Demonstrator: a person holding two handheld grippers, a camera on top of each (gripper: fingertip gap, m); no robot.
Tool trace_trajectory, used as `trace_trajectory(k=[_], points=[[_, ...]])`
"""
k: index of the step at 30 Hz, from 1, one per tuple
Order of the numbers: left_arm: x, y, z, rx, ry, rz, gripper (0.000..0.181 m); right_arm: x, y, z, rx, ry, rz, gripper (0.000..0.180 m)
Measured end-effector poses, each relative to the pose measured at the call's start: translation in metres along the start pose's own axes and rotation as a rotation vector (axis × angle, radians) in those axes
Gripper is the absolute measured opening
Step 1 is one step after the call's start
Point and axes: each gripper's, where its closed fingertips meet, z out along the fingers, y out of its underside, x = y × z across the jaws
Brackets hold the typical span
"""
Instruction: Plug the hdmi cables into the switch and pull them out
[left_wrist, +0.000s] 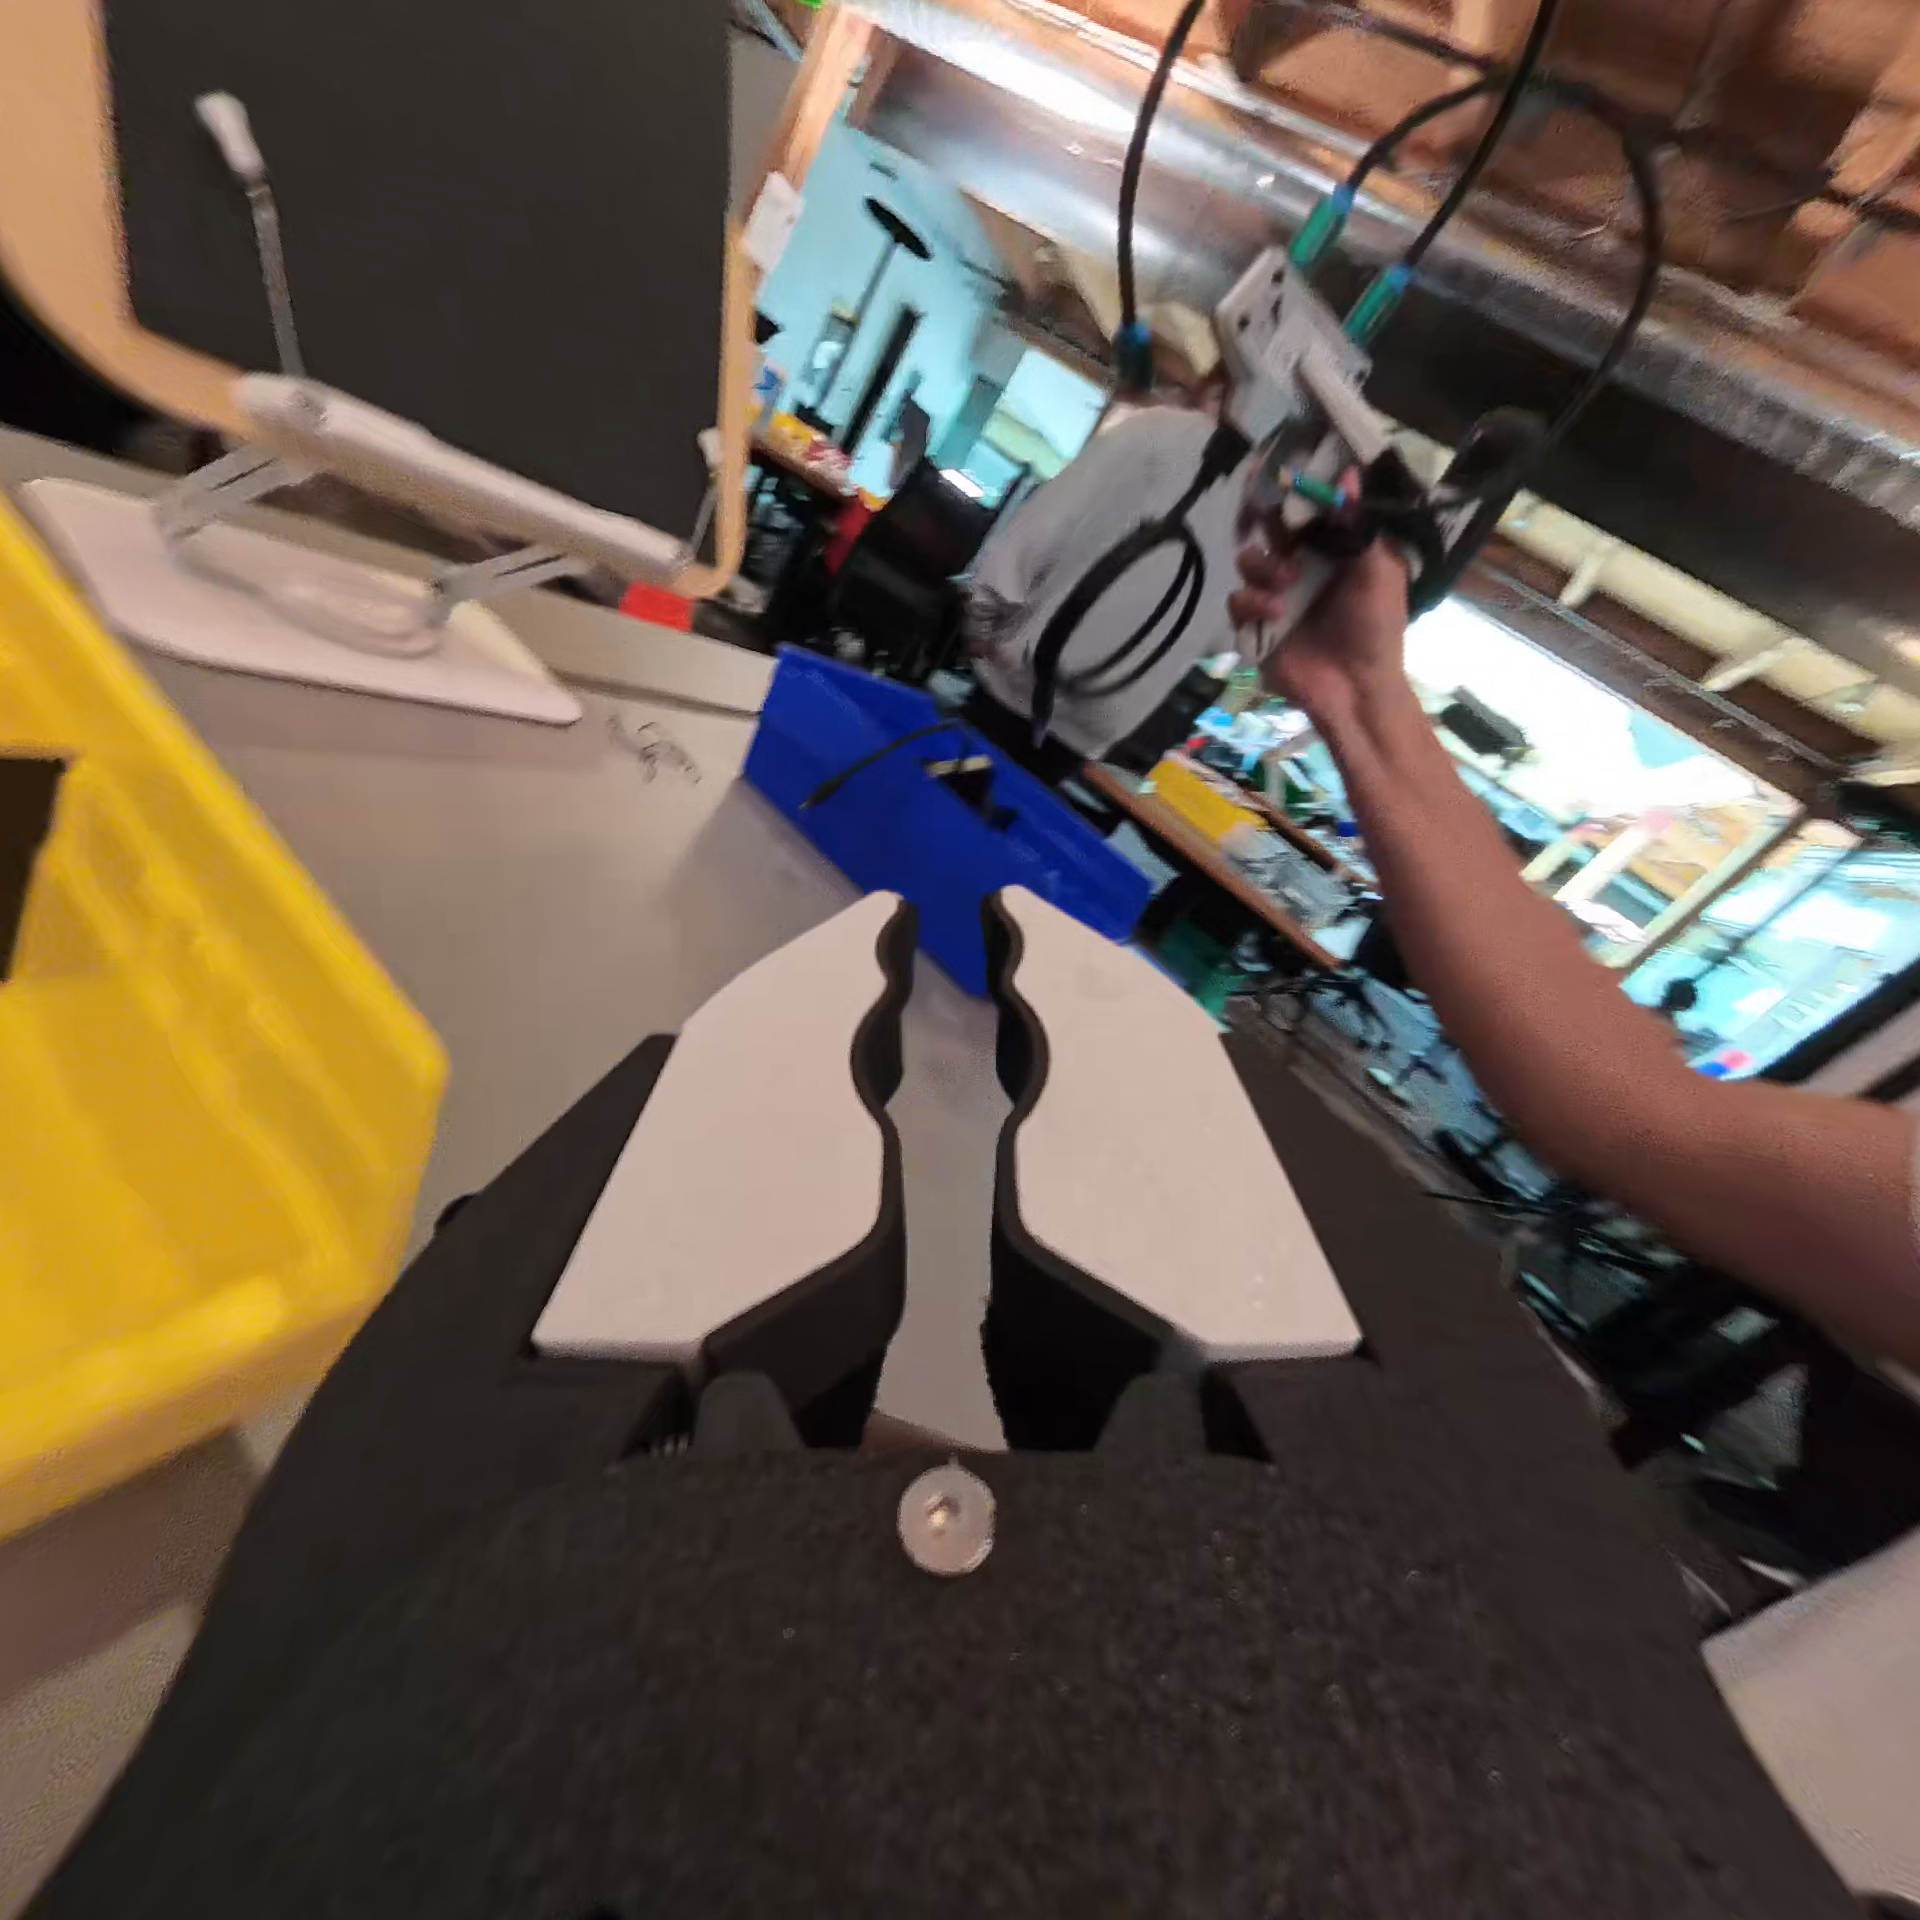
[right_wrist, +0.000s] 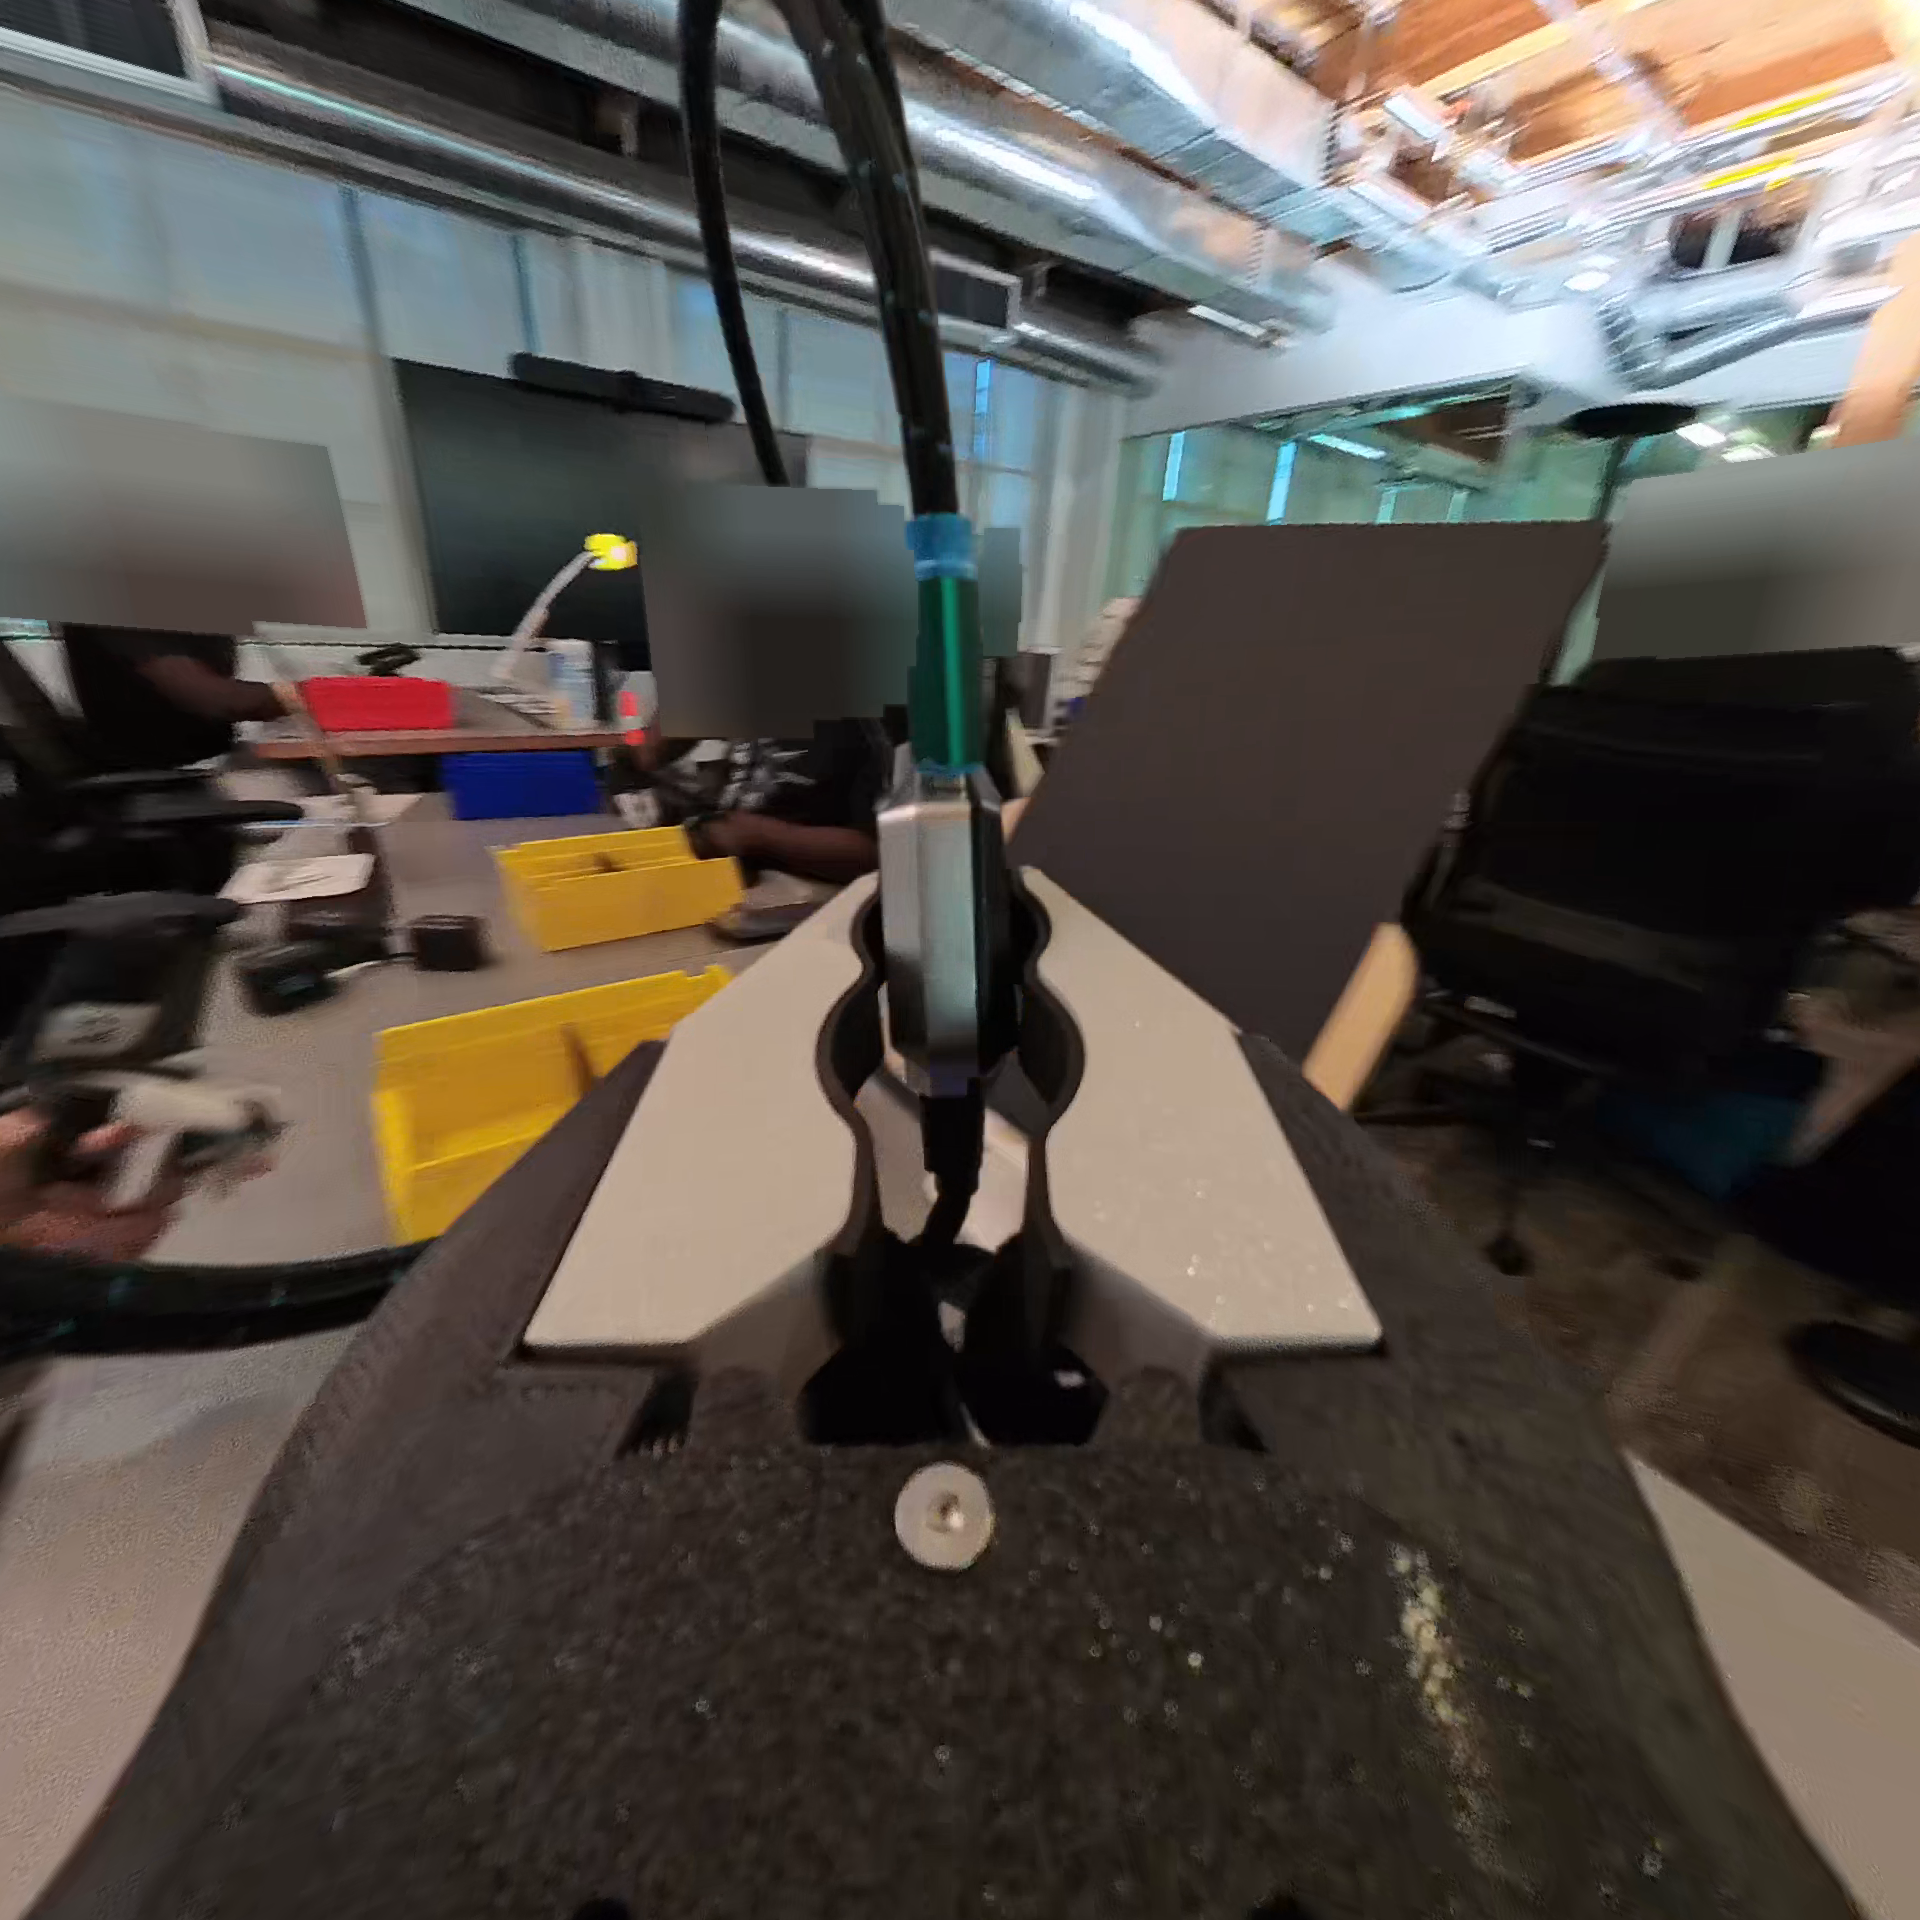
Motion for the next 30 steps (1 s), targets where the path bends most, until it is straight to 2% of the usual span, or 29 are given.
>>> trace_trajectory(k=[4,6,8,12,20,23,25,30], points=[[-0.013,0.031,-0.016,-0.056,-0.066,0.012,0.009,0.088,0.038,0.004,0.013,0.1,0.053,0.021],[-0.011,0.035,-0.025,-0.063,-0.077,0.045,0.009,0.118,0.085,-0.006,-0.055,0.147,0.151,0.02],[-0.011,0.04,-0.033,-0.088,-0.104,0.12,0.009,0.133,0.145,-0.022,-0.199,0.181,0.23,0.02],[-0.012,0.055,-0.038,-0.147,-0.14,0.225,0.008,0.131,0.244,-0.052,-0.468,0.186,0.567,0.022],[0.005,0.099,-0.014,-0.288,-0.084,0.263,0.008,0.13,0.286,-0.047,-0.768,0.216,0.809,0.021],[0.01,0.112,-0.005,-0.339,-0.076,0.319,0.009,0.134,0.307,-0.051,-0.886,0.266,0.816,0.022],[0.017,0.118,0.001,-0.344,-0.06,0.302,0.009,0.134,0.309,-0.049,-0.862,0.241,0.887,0.022],[0.041,0.123,0.005,-0.292,-0.048,0.215,0.01,0.132,0.31,-0.05,-0.866,0.252,0.908,0.022]])
